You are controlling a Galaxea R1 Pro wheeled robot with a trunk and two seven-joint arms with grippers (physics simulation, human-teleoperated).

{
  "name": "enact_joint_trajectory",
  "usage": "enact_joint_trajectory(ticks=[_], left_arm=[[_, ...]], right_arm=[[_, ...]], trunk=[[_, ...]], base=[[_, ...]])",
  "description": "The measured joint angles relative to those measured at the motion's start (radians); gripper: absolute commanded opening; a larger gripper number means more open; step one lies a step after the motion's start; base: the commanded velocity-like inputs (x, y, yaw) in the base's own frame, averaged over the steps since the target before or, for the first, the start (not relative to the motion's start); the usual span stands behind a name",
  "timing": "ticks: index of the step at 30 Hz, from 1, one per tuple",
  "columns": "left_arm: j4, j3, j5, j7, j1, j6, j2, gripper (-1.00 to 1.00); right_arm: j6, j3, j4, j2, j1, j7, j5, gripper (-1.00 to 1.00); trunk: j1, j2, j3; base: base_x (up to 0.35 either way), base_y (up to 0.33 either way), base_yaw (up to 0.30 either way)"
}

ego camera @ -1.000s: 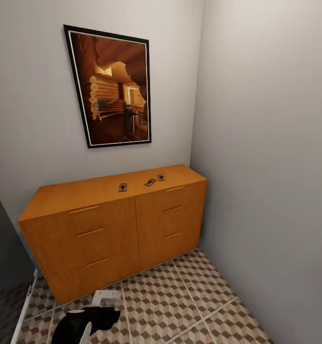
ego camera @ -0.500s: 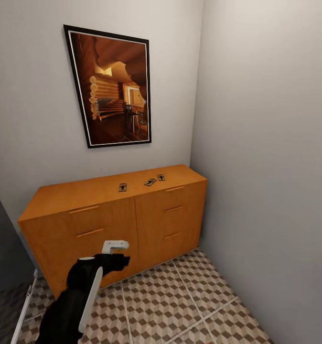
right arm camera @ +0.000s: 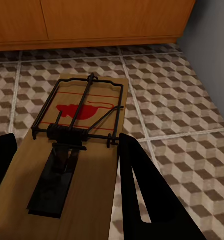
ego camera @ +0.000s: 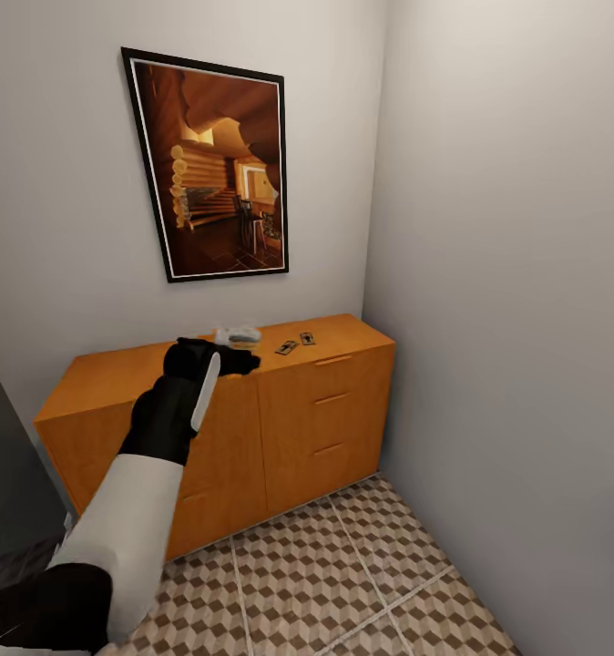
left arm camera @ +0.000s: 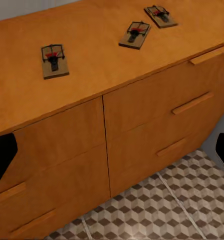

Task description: Take the four mousetraps from the cabinet in the bathroom and place them on the bathroom floor. Make sure all four end up on the same floor surface, and ensure that at least two of them are either under or directly next to the same bathroom sink.

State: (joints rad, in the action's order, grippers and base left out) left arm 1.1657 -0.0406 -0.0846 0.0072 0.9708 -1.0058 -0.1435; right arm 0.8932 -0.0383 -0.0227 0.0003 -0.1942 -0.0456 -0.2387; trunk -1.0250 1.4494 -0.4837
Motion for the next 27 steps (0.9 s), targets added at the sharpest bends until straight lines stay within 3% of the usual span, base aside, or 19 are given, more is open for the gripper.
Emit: enact_joint_trajectory(ticks=[2, 4, 8, 15, 21, 27], left_arm=[[-0.094, 0.000, 0.000, 0.001, 0.115, 0.000, 0.000, 1.00], [-0.155, 0.000, 0.001, 0.001, 0.186, 0.000, -0.001, 1.00], [-0.203, 0.000, 0.001, 0.000, 0.245, -0.001, -0.002, 1.00], [-0.191, -0.010, 0.004, -0.008, 0.264, -0.008, 0.000, 1.00], [-0.121, -0.073, 0.009, -0.029, 0.266, -0.010, 0.002, 1.00], [-0.109, -0.097, 0.009, -0.039, 0.263, -0.011, 0.004, 1.00]], right_arm=[[-0.008, 0.000, -0.001, 0.001, 0.000, 0.000, 0.000, -1.00], [-0.017, 0.000, -0.001, 0.001, 0.000, 0.000, 0.000, -1.00], [-0.027, 0.000, -0.001, 0.001, 0.000, 0.000, 0.000, -1.00], [-0.030, 0.000, -0.001, 0.000, 0.000, -0.001, 0.000, -1.00], [-0.029, 0.000, -0.001, 0.000, 0.000, -0.001, 0.000, -1.00], [-0.029, 0.000, -0.001, -0.001, 0.000, -0.001, 0.000, -1.00]], trunk=[[0.000, 0.000, 0.000], [0.000, 0.000, 0.000], [0.000, 0.000, 0.000], [0.000, 0.000, 0.000], [0.000, 0.000, 0.000], [0.000, 0.000, 0.000]], base=[[0.000, 0.000, 0.000], [0.000, 0.000, 0.000], [0.000, 0.000, 0.000], [0.000, 0.000, 0.000], [0.000, 0.000, 0.000], [0.000, 0.000, 0.000]])
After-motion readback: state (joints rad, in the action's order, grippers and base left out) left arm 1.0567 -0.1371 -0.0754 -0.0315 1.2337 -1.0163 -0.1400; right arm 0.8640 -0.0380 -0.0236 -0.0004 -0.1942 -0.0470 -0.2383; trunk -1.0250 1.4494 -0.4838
